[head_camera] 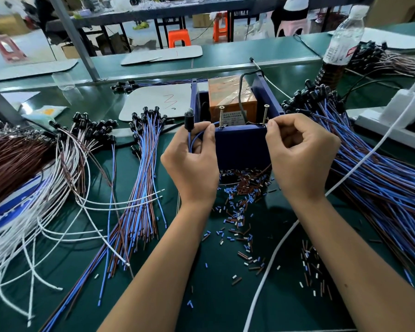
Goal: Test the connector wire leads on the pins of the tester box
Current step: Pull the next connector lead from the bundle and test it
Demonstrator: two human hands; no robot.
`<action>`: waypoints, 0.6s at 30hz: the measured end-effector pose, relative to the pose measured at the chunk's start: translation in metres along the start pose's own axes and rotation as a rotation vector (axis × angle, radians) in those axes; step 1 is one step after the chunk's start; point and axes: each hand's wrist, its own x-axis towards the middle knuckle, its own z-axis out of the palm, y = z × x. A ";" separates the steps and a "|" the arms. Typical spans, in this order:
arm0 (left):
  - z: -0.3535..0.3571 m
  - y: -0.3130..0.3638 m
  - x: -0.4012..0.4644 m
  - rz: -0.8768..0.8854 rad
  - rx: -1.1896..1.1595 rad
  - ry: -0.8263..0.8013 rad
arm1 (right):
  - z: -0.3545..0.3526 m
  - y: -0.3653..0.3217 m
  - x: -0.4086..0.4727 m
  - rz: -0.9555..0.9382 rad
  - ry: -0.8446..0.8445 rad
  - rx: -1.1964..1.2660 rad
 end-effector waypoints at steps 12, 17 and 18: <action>-0.001 -0.004 0.000 -0.019 -0.072 0.066 | -0.001 -0.006 -0.002 -0.031 -0.016 -0.030; -0.004 -0.005 -0.002 0.012 -0.046 -0.031 | -0.002 -0.005 -0.002 -0.033 -0.023 -0.026; -0.003 -0.005 -0.002 0.008 -0.057 -0.039 | -0.002 -0.005 -0.002 -0.032 -0.024 -0.025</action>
